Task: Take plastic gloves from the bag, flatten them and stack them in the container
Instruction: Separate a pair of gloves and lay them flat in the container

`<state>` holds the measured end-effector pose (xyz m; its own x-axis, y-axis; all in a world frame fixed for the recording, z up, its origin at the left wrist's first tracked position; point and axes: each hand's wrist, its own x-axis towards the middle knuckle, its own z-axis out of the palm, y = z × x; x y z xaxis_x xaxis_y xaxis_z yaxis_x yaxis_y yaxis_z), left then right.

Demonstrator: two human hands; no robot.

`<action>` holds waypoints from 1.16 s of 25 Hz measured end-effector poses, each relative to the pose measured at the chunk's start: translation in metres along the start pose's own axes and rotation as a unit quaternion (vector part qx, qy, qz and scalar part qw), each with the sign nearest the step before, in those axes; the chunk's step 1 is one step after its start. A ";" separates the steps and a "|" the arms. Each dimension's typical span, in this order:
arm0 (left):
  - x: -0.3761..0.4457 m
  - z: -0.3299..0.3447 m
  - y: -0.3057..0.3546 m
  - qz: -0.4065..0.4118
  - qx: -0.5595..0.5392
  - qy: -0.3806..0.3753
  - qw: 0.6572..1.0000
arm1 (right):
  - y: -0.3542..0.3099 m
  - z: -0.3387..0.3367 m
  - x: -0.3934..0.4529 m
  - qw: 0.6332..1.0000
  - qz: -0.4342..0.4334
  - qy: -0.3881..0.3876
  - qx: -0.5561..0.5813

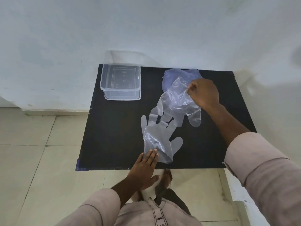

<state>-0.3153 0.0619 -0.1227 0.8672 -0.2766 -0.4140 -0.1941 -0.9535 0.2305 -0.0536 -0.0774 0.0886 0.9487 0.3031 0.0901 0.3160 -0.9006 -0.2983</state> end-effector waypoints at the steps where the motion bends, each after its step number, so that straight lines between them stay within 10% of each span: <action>1: 0.002 -0.006 -0.002 0.005 0.003 0.005 1.000 | -0.004 -0.013 0.000 1.000 -0.004 0.017 -0.005; 10: -0.002 -0.065 -0.003 -0.006 -0.198 -0.045 0.979 | -0.011 -0.043 0.003 0.995 -0.082 0.042 -0.046; 18: 0.021 -0.300 0.007 -0.032 -0.330 0.441 0.834 | -0.018 -0.103 0.010 0.971 -0.227 -0.023 -0.064; 29: 0.048 -0.381 0.046 -0.010 -0.513 0.336 0.790 | 0.023 -0.172 0.009 0.963 -0.266 -0.010 0.048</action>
<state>-0.1080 0.0503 0.2041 0.9798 0.1925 0.0542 -0.0019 -0.2623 0.9650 -0.0358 -0.1491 0.2461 0.6526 0.7200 0.2362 0.7536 -0.5843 -0.3011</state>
